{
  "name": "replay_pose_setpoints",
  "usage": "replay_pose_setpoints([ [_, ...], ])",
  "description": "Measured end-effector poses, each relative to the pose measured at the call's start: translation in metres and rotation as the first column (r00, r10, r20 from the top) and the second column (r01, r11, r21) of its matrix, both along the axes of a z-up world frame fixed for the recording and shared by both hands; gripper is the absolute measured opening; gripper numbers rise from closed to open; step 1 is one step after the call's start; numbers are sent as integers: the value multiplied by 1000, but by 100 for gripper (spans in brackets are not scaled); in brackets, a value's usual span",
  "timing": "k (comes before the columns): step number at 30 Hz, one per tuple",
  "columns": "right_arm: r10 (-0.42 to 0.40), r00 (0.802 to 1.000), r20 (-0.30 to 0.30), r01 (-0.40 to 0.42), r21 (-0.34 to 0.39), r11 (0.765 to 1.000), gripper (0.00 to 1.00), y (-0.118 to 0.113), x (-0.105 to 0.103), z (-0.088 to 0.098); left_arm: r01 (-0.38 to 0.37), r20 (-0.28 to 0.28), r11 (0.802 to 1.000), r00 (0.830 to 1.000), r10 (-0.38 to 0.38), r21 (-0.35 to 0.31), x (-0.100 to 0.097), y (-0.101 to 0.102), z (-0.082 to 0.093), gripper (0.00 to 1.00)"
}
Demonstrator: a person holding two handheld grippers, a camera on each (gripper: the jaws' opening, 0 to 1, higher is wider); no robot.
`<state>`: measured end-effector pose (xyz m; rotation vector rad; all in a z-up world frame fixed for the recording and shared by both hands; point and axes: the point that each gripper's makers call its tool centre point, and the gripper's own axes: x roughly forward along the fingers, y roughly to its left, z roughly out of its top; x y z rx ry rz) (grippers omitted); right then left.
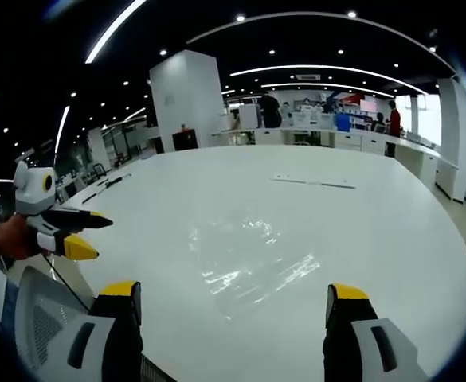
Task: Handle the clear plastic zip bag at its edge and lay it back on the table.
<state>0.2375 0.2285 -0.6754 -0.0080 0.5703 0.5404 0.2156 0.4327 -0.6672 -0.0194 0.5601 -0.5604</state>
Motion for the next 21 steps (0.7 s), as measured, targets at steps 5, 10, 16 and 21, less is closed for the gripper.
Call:
replay_pose_setpoints([
  [5, 15, 1000, 4, -15, -4, 1000, 96, 6, 5, 2, -2, -1, 1000, 1000, 2, -5, -1, -1, 0, 70],
  [10, 31, 999, 9, -31, -15, 999, 96, 11, 10, 3, 0, 1, 1000, 1000, 0, -5, -2, -1, 0, 68],
  [16, 61, 998, 8, -61, -22, 998, 95, 21, 16, 2, 3, -4, 1000, 1000, -4, -7, -4, 1, -2, 68],
  [21, 90, 996, 2, -90, -27, 996, 94, 34, 23, 1, 6, -7, 1000, 1000, -6, -3, -7, 1, -3, 69],
])
